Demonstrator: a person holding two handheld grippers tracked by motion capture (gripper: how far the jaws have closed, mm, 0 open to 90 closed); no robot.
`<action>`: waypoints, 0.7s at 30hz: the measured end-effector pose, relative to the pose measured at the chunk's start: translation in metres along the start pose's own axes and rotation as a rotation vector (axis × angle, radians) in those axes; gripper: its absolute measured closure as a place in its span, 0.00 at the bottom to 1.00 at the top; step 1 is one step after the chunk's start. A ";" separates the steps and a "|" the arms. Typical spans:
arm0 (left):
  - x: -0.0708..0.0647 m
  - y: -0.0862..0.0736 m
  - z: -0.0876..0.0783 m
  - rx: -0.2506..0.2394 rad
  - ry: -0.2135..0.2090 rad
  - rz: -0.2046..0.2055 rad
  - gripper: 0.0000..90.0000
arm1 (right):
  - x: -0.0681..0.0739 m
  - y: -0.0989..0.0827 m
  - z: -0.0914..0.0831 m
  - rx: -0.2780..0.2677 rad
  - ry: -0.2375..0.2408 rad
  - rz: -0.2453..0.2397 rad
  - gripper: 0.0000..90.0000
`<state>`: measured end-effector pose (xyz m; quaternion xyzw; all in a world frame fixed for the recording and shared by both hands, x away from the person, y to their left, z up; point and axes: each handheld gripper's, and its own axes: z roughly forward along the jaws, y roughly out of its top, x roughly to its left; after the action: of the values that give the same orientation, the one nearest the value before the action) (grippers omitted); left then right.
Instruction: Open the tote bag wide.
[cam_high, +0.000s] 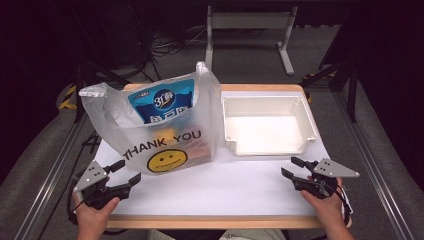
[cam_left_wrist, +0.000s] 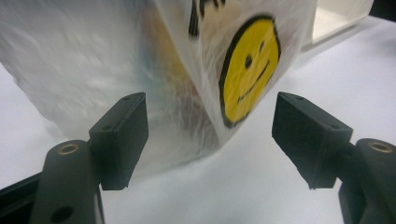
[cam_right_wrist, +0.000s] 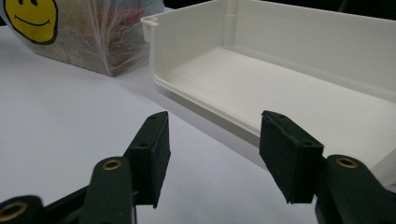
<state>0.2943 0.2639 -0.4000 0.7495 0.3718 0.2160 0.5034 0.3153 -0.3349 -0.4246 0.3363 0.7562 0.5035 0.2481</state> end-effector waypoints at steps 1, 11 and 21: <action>0.002 0.005 -0.003 0.009 -0.011 0.002 0.28 | 0.000 0.000 0.001 0.002 0.002 0.002 0.48; 0.022 0.027 -0.030 -0.017 -0.026 -0.059 0.26 | 0.007 -0.001 0.009 0.050 0.019 -0.027 0.46; 0.035 0.054 -0.039 -0.063 -0.035 -0.051 0.20 | 0.006 -0.004 0.008 0.065 0.011 -0.018 0.45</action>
<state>0.3078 0.3028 -0.3369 0.7271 0.3750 0.2015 0.5386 0.3160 -0.3261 -0.4316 0.3345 0.7766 0.4781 0.2376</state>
